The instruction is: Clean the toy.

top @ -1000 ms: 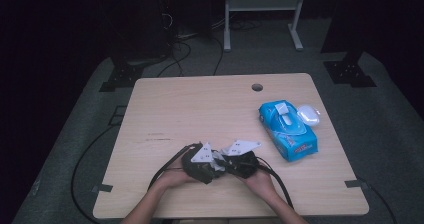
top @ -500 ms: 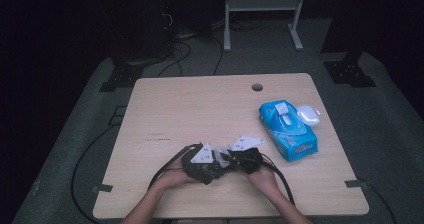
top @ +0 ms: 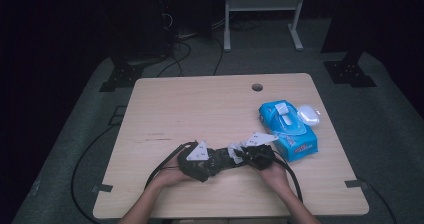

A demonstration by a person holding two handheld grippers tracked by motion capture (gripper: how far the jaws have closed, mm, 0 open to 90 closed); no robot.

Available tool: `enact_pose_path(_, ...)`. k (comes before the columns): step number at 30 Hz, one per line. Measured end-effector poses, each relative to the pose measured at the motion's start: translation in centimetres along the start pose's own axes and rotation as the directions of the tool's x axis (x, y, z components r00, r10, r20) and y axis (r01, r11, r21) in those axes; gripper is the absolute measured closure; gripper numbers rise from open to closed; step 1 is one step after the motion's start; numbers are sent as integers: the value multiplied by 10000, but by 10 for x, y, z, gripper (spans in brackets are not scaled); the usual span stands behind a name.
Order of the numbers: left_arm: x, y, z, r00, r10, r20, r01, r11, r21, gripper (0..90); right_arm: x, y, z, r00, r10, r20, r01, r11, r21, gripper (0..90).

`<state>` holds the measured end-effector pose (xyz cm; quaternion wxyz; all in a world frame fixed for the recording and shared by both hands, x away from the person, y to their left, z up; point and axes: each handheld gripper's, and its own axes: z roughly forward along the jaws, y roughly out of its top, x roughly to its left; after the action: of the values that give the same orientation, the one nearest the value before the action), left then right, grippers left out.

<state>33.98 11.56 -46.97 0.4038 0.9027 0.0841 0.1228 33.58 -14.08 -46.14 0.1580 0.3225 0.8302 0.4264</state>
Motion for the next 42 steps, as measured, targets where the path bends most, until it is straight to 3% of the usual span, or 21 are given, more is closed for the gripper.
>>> enact_pose_path(2, 1, -1, -1, 9999, -99, 49, 99, 9999, -87, 249, -7, -3, -2, 9996, 156, 233, -157, 9999, 63, 817)
enact_pose_path(4, 2, -2, 0, 9999, -129, 80, 130, 9999, -45, 248, -11, -6, -5, 9987, 505, 46, -505, 9986, 134, 816)
enact_pose_path(7, 3, -3, 1, 9998, -211, -42, 211, 9996, 173, 244, -3, -4, -6, 9990, 263, -372, -262, 9996, 48, 816)
enact_pose_path(11, 8, -4, -2, 9974, -721, -24, 721, 9974, -73, 231, -1, -3, -4, 9994, 21, -332, -14, 9998, 205, 815)
enact_pose_path(15, 17, -10, -3, 9846, -1716, 322, 1710, 9850, 219, 181, -2, -5, -4, 9993, 147, -357, -139, 9997, 223, 814)
enact_pose_path(20, 21, -11, -8, 9790, -1979, 498, 1981, 9802, 11, 175, 0, -5, -4, 9994, 29, -343, -20, 9997, 248, 814)
enact_pose_path(23, 23, -10, -11, 9691, -2378, 654, 2400, 9704, -276, 176, 0, -5, -4, 9994, 38, -356, -30, 9997, 228, 812)
enact_pose_path(24, 23, -10, -10, 9677, -2425, 692, 2450, 9691, -288, 178, 0, -5, -3, 9994, 15, -336, -7, 9998, 223, 812)
enact_pose_path(25, 23, -10, -10, 9702, -2332, 665, 2351, 9717, -229, 185, 0, -5, -3, 9995, 31, -302, -25, 9998, 213, 813)
enact_pose_path(27, 20, -9, -8, 9813, -1871, 447, 1868, 9823, 107, 201, 2, -4, -2, 9996, 17, -288, -11, 9998, 200, 813)
enact_pose_path(28, 19, -9, -8, 9837, -1746, 424, 1740, 9846, 153, 212, 3, -3, -2, 9995, -66, -301, 72, 9998, 173, 813)
enact_pose_path(32, 18, -9, -7, 9857, -1618, 472, 1611, 9868, 184, 221, 4, -2, -5, 9963, 23, -856, -3, 9997, 240, 812)
enact_pose_path(37, 19, -10, -7, 9834, -1737, 529, 1725, 9846, 273, 217, 2, -2, -8, 9872, 506, -1511, -456, 9983, 362, 811)
enact_pose_path(42, 24, -12, -11, 9705, -2321, 658, 2308, 9726, 265, 176, 5, -2, -10, 9816, 458, -1852, -345, 9974, 637, 808)
